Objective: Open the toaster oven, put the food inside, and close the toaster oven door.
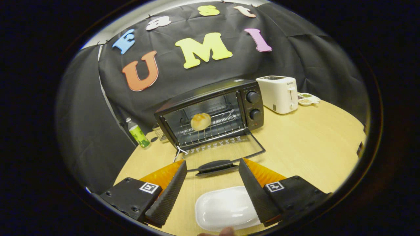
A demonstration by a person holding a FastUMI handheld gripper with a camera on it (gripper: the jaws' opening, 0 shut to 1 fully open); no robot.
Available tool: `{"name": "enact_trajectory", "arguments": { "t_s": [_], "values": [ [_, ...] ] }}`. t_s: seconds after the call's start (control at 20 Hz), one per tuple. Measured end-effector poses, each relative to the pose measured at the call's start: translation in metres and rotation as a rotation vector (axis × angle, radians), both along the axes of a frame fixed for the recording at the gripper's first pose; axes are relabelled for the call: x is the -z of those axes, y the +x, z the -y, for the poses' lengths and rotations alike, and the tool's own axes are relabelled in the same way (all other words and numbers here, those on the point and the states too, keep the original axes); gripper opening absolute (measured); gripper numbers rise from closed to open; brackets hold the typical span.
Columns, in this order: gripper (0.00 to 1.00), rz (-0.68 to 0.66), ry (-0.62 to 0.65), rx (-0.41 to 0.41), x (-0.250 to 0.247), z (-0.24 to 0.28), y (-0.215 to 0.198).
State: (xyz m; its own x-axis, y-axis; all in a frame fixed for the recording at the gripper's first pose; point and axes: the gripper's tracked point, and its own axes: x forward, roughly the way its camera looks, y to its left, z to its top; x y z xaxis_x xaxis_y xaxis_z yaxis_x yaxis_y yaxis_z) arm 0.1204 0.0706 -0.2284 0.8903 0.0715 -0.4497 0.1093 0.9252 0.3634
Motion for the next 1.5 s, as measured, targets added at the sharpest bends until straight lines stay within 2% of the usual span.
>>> {"name": "enact_trajectory", "arguments": {
  "t_s": [0.45,0.85,1.1,1.5],
  "values": [
    [1.00,-0.108,-0.092,-0.089,0.056,-0.007,0.002],
    [1.00,-0.229,-0.115,-0.125,0.093,-0.007,0.020],
    [1.00,-0.258,-0.188,-0.129,0.101,-0.006,0.043],
    [1.00,-0.218,-0.215,-0.124,0.082,-0.004,0.041]
  ]
}}
